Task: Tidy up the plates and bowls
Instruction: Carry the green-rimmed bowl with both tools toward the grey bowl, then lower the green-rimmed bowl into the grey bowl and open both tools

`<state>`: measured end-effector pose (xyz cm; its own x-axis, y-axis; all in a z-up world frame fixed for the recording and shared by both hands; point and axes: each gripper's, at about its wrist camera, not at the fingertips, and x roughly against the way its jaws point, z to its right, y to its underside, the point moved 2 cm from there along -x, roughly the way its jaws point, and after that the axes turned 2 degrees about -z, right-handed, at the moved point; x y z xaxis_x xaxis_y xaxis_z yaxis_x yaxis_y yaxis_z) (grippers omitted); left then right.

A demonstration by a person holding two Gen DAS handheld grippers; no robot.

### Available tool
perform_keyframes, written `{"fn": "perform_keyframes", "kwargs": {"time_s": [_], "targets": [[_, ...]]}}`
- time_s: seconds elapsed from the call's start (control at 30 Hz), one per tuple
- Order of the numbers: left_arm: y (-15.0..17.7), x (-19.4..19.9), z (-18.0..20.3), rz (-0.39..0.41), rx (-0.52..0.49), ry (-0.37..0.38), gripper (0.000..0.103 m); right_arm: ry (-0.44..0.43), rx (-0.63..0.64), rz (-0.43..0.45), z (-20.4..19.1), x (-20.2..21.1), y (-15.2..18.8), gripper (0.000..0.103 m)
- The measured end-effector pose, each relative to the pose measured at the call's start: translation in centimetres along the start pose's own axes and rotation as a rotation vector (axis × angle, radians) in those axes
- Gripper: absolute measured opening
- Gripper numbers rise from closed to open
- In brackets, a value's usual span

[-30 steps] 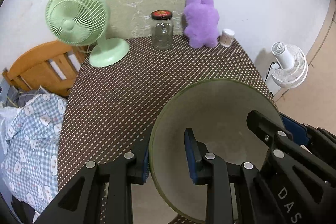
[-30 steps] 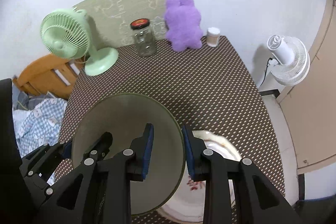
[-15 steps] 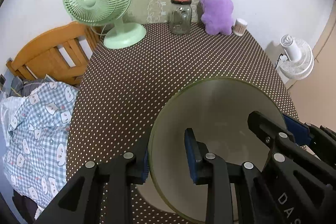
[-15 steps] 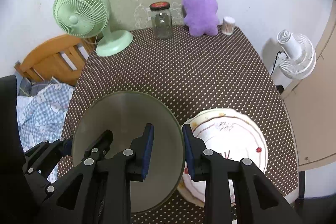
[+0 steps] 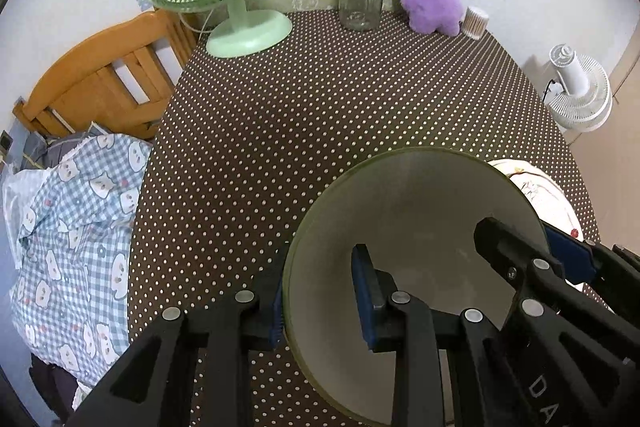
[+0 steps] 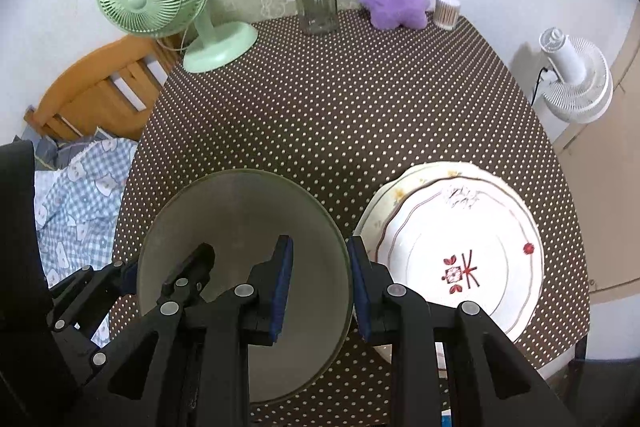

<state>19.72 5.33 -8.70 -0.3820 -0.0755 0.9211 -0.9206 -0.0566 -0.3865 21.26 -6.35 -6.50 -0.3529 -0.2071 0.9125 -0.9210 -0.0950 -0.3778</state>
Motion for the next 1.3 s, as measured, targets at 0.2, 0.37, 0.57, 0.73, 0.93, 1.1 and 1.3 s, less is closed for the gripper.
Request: {"fn": "perform_keyframes", "kwargs": {"time_s": [0.2, 0.37, 0.57, 0.73, 0.93, 1.1, 1.3], "targets": [[0.6, -0.9, -0.7, -0.029, 0.001, -0.005, 0.026, -0.008, -0.005, -0.036, -0.5, -1.2, 0.4, 0.031], [0.8, -1.5, -1.1, -0.047, 0.005, 0.002, 0.026, -0.002, -0.006, -0.056, -0.9, -1.8, 0.7, 0.031], [1.0, -2.0, -1.7, -0.056, 0.014, 0.016, 0.026, 0.011, 0.002, -0.062, -1.4, -2.2, 0.8, 0.031], [0.9, -2.2, -1.6, -0.048, 0.012, 0.027, 0.026, 0.024, 0.002, -0.054, -1.4, -2.4, 0.8, 0.031], [1.1, -2.9, -2.0, -0.065, 0.028, 0.054, 0.026, 0.052, 0.005, -0.036, -1.8, -2.6, 1.0, 0.033], [1.2, -3.0, -2.3, -0.058, 0.044, 0.072, 0.027, 0.039, 0.001, -0.025, -1.7, -2.6, 1.2, 0.034], [1.1, -3.1, -2.7, -0.051, 0.054, 0.111, 0.035, -0.004, -0.014, -0.019, -1.2, -2.5, 1.1, 0.034]]}}
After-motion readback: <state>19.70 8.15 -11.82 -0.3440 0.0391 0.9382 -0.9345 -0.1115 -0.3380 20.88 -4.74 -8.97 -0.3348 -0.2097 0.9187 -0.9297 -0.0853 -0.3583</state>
